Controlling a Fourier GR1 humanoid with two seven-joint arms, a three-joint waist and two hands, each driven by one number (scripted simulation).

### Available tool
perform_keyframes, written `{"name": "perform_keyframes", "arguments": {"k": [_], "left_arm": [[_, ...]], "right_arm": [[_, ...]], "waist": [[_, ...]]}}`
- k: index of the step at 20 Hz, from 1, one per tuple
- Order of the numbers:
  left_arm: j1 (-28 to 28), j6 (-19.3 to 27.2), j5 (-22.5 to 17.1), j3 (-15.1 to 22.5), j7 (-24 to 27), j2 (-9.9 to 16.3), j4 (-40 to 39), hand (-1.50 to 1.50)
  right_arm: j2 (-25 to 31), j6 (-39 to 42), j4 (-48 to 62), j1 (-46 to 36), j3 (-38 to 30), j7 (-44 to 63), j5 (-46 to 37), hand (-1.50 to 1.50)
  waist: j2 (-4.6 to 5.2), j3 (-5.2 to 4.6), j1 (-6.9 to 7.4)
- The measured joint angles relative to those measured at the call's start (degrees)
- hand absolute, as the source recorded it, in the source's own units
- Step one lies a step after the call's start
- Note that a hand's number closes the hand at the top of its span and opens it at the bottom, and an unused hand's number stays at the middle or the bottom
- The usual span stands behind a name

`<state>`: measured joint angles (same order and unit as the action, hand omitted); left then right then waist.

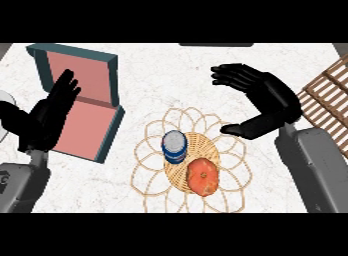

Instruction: Pick the squash from the placemat and place it in the tiered shelf

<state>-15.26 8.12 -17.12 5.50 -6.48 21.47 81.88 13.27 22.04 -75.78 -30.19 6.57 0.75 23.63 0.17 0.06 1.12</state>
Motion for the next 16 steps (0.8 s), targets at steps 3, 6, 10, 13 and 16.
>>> {"name": "perform_keyframes", "arguments": {"k": [3, 6, 10, 13, 16], "left_arm": [[-0.2, 0.1, 0.3, -0.7, -0.6, 0.0, -0.4, 0.0], [0.1, 0.2, 0.3, -1.2, -0.7, -0.1, -0.3, 0.0], [0.0, 0.8, 0.7, -0.8, -1.8, -0.3, 0.5, 0.0], [0.2, 0.3, 0.4, -1.2, -1.9, 0.0, 0.4, 0.0], [1.0, 0.3, 0.6, -0.9, -1.4, -0.5, 0.6, 0.0]], "right_arm": [[2.7, 6.0, -1.5, -1.5, 0.1, 1.9, 2.3, -1.5], [5.9, 10.2, -4.3, -2.6, 3.0, 6.3, 1.6, -1.5], [12.2, 14.9, -9.6, -6.3, 7.4, 11.7, -3.7, -1.5], [16.1, 16.2, -14.8, -9.8, 11.1, 14.0, -12.0, -1.5], [17.6, 16.0, -19.7, -11.9, 15.4, 17.0, -19.8, -1.5]], "waist": [[-0.12, -0.03, -0.58], [-0.33, -0.08, -0.98], [-0.72, -0.14, -1.28], [-0.88, -0.19, -1.29], [-0.82, -0.17, -1.18]]}}
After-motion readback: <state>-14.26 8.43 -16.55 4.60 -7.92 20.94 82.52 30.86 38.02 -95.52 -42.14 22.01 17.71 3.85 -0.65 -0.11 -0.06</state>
